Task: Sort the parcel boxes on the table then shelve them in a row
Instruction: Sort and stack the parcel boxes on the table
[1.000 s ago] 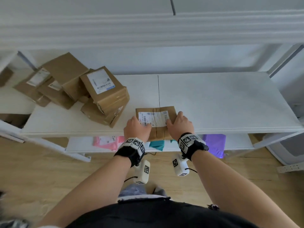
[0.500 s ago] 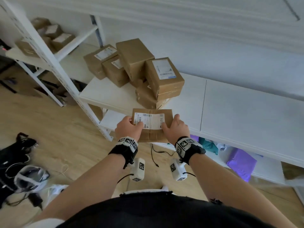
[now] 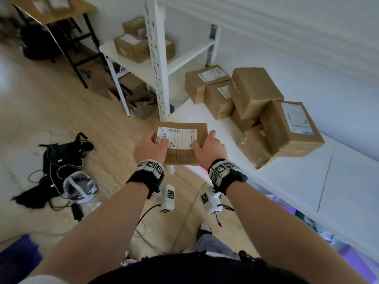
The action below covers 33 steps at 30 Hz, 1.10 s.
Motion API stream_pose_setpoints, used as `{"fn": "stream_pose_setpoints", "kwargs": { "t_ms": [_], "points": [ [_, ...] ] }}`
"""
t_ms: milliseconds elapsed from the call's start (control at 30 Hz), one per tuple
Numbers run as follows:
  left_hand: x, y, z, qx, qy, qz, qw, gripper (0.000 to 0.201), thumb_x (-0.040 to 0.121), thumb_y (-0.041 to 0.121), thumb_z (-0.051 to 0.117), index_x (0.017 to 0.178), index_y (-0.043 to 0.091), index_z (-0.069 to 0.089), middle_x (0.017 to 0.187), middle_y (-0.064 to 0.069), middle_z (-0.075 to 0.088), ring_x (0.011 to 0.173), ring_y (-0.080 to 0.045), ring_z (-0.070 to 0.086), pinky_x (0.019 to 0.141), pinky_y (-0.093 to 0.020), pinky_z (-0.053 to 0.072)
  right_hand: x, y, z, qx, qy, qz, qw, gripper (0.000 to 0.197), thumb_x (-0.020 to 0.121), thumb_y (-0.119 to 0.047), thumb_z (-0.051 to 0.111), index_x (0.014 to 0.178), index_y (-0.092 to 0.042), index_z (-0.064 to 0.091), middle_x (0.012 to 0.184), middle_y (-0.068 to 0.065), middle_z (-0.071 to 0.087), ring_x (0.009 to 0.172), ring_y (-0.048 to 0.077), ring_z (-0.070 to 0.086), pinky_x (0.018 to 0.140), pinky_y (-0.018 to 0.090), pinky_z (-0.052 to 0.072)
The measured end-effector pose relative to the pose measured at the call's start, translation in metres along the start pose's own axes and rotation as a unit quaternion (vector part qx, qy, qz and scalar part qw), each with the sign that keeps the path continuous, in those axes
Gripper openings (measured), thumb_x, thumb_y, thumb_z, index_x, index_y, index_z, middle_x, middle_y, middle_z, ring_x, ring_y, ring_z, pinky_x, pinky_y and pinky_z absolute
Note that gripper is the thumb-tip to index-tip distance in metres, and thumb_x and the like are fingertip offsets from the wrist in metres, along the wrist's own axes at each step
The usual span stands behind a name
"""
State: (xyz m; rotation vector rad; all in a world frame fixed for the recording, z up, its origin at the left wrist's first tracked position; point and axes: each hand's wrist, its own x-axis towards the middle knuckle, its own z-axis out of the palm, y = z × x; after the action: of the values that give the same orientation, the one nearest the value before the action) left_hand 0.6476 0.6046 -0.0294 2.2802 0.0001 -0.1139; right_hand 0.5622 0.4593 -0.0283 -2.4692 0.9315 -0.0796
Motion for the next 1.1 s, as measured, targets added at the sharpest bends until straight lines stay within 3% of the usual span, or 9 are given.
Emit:
{"fn": "stream_pose_setpoints", "kwargs": {
  "t_ms": [200, 333, 500, 600, 733, 833, 1000, 1100],
  "points": [
    [0.077, -0.024, -0.037, 0.003, 0.057, -0.048, 0.997, 0.037, 0.085, 0.038, 0.065, 0.119, 0.023, 0.067, 0.115, 0.001, 0.070, 0.104, -0.024, 0.064, 0.089, -0.033, 0.048, 0.058, -0.081, 0.036, -0.001, -0.032, -0.071, 0.997, 0.045, 0.095, -0.047, 0.049, 0.115, -0.008, 0.039, 0.105, 0.013, 0.064, 0.093, 0.037, 0.063, 0.069, 0.038, 0.046],
    [0.137, -0.036, -0.058, 0.015, 0.095, -0.074, 0.993, 0.039, 0.087, 0.038, 0.062, 0.123, 0.023, 0.065, 0.116, 0.000, 0.069, 0.106, -0.025, 0.063, 0.087, -0.033, 0.047, 0.108, -0.136, 0.067, 0.002, -0.053, -0.108, 0.993, 0.060, 0.095, -0.047, 0.049, 0.134, -0.004, 0.034, 0.112, 0.013, 0.064, 0.100, 0.037, 0.063, 0.079, 0.042, 0.052],
    [0.229, -0.043, -0.068, 0.042, 0.133, -0.086, 0.986, 0.030, 0.086, 0.038, 0.061, 0.111, 0.022, 0.065, 0.100, 0.000, 0.068, 0.088, -0.025, 0.060, 0.074, -0.031, 0.043, 0.189, -0.205, 0.104, 0.023, -0.072, -0.143, 0.987, 0.044, 0.095, -0.044, 0.051, 0.117, -0.010, 0.037, 0.103, 0.007, 0.061, 0.088, 0.027, 0.062, 0.070, 0.037, 0.051],
    [0.286, -0.036, -0.072, 0.057, 0.132, -0.082, 0.986, 0.026, 0.088, 0.038, 0.060, 0.109, 0.023, 0.063, 0.094, 0.004, 0.067, 0.078, -0.018, 0.054, 0.070, -0.029, 0.039, 0.240, -0.243, 0.113, -0.004, -0.069, -0.143, 0.987, 0.043, 0.093, -0.048, 0.050, 0.114, -0.013, 0.037, 0.100, 0.005, 0.063, 0.082, 0.024, 0.062, 0.070, 0.038, 0.056],
    [0.359, -0.030, -0.082, 0.061, 0.134, -0.065, 0.987, 0.032, 0.089, 0.040, 0.059, 0.118, 0.026, 0.062, 0.095, 0.006, 0.068, 0.078, -0.016, 0.057, 0.071, -0.029, 0.046, 0.296, -0.295, 0.125, -0.001, -0.077, -0.136, 0.988, 0.062, 0.095, -0.048, 0.048, 0.137, -0.005, 0.031, 0.114, 0.010, 0.064, 0.095, 0.030, 0.065, 0.080, 0.042, 0.056],
    [0.404, -0.035, -0.089, 0.072, 0.134, -0.067, 0.986, 0.035, 0.089, 0.044, 0.058, 0.119, 0.027, 0.060, 0.099, 0.006, 0.070, 0.080, -0.016, 0.059, 0.072, -0.030, 0.049, 0.326, -0.329, 0.137, -0.009, -0.074, -0.128, 0.989, 0.067, 0.097, -0.047, 0.047, 0.142, -0.002, 0.026, 0.121, 0.012, 0.061, 0.102, 0.032, 0.065, 0.082, 0.039, 0.053],
    [0.484, -0.037, -0.090, 0.071, 0.110, -0.053, 0.990, 0.041, 0.092, 0.040, 0.060, 0.129, 0.025, 0.059, 0.112, 0.003, 0.070, 0.095, -0.021, 0.065, 0.077, -0.028, 0.045, 0.381, -0.371, 0.162, -0.001, -0.071, -0.096, 0.993, 0.055, 0.097, -0.047, 0.049, 0.131, -0.007, 0.034, 0.118, 0.012, 0.062, 0.100, 0.032, 0.064, 0.082, 0.040, 0.054],
    [0.541, -0.034, -0.083, 0.073, 0.075, -0.029, 0.994, 0.039, 0.091, 0.041, 0.062, 0.126, 0.024, 0.060, 0.113, 0.002, 0.070, 0.099, -0.021, 0.065, 0.077, -0.028, 0.044, 0.420, -0.390, 0.180, 0.013, -0.050, -0.044, 0.998, 0.054, 0.096, -0.048, 0.048, 0.129, -0.008, 0.035, 0.115, 0.010, 0.062, 0.097, 0.031, 0.064, 0.079, 0.040, 0.054]
  ]
}}
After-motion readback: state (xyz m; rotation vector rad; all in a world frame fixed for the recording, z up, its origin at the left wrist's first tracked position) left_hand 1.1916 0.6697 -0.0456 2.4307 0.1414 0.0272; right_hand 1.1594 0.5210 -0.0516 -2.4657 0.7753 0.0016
